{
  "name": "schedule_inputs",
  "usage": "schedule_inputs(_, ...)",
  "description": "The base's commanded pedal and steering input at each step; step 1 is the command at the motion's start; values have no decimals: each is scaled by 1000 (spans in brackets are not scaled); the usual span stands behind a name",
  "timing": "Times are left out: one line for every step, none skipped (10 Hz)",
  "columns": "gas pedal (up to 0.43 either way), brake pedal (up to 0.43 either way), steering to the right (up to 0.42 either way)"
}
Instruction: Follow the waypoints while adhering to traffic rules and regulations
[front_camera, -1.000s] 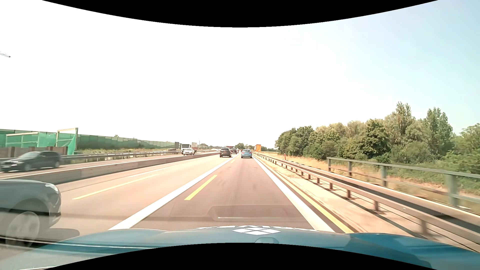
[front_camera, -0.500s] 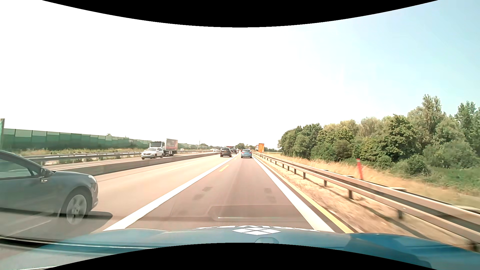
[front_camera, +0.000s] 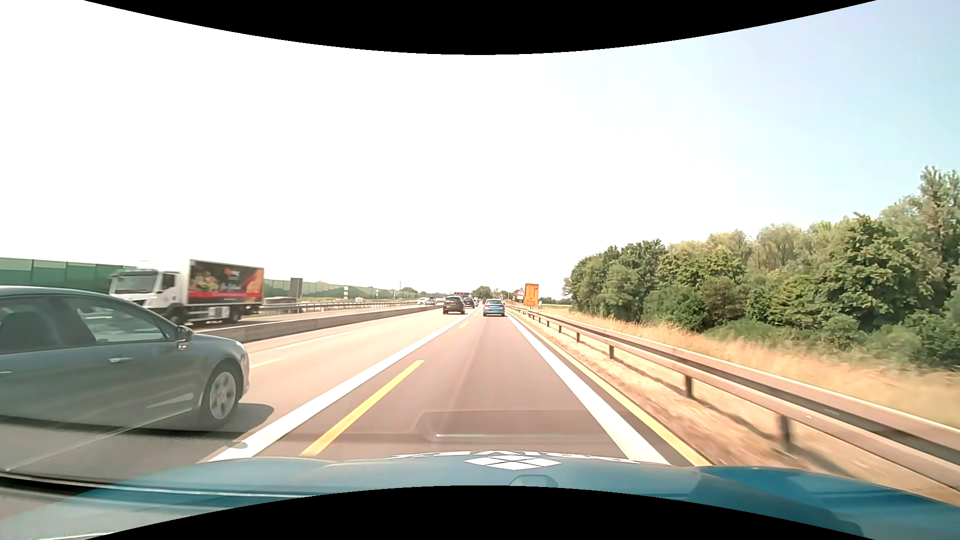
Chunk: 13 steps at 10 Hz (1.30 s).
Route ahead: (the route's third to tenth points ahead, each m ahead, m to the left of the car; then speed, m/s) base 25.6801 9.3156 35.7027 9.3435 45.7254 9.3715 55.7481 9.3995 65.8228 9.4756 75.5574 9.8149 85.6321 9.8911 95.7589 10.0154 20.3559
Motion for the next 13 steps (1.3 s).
schedule_inputs(110,0,-2)
schedule_inputs(110,0,-3)
schedule_inputs(110,0,-2)
schedule_inputs(110,0,-3)
schedule_inputs(110,0,-2)
schedule_inputs(110,0,-2)
schedule_inputs(110,0,-1)
schedule_inputs(110,0,-1)
schedule_inputs(110,0,0)
schedule_inputs(110,0,1)
schedule_inputs(118,0,1)
schedule_inputs(118,0,1)
schedule_inputs(118,0,0)
